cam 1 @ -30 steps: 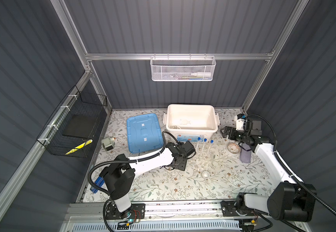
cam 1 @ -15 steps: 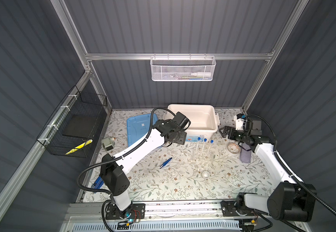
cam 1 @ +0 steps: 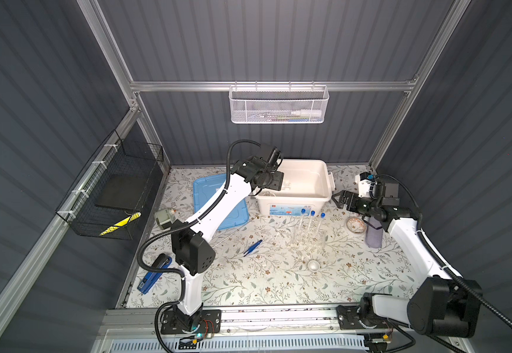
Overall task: Organize the chemistry lab equipment
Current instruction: 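Carry the white dish with left gripper over the white bin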
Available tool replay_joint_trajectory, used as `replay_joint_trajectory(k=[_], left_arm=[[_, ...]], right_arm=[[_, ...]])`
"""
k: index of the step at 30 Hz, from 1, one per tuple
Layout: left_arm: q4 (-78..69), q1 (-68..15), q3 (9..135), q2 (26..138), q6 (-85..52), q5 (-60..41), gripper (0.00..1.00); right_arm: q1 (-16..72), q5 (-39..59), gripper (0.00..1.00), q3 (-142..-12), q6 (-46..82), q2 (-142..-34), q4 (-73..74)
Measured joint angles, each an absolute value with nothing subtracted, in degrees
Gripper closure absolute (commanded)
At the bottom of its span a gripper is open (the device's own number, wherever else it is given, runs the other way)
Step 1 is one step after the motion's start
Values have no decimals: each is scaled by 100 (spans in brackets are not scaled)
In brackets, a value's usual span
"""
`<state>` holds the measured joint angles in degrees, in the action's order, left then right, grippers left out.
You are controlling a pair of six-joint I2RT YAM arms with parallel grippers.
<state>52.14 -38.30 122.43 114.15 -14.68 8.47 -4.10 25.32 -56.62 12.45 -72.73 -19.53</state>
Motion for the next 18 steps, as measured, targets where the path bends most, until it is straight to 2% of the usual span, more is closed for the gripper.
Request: replay_joint_trajectory(k=[11,18], left_arm=[[4864,-3553,13356,12877,-1282,126,33],[4770,-3553,13708,13537,-1194,-244,33]], right_arm=[[-408,2620,1,-5671,1385,-7395,-1933],[-408,2648,6,-5784,1435,-7533,-1935]])
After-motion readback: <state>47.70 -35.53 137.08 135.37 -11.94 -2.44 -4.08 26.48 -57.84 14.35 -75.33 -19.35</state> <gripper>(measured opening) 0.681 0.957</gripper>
